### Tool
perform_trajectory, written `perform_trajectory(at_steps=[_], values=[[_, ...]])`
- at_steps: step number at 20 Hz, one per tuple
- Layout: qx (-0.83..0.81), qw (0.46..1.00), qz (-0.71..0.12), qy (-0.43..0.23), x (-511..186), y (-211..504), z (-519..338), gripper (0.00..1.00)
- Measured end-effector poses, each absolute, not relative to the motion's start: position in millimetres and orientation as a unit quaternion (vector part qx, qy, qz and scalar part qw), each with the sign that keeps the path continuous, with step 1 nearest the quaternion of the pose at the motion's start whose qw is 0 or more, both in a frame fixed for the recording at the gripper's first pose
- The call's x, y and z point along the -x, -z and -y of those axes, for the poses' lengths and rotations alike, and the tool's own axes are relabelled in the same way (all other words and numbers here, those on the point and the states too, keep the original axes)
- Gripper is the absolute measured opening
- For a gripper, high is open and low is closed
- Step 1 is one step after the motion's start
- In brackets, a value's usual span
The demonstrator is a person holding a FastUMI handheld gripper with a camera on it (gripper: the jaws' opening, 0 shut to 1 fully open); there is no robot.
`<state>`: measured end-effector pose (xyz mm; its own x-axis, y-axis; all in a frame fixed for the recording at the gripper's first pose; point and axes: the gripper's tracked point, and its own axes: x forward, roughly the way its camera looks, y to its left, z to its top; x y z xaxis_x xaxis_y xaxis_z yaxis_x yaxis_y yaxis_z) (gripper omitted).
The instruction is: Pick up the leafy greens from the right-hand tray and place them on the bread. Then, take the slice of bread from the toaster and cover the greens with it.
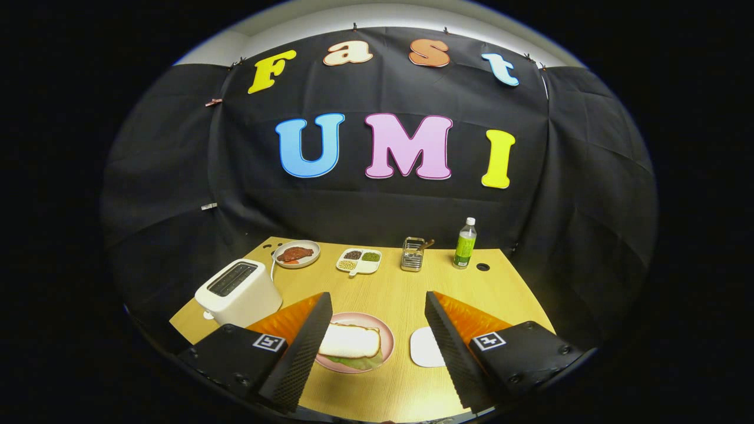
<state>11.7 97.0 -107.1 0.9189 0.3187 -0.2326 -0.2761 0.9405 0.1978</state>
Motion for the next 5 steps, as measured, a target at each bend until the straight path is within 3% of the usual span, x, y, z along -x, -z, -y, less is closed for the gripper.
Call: perform_trajectory(at_steps=[5], values=[[-0.079, 0.976, -0.128, -0.155, 1, 109, -98, 0.99]])
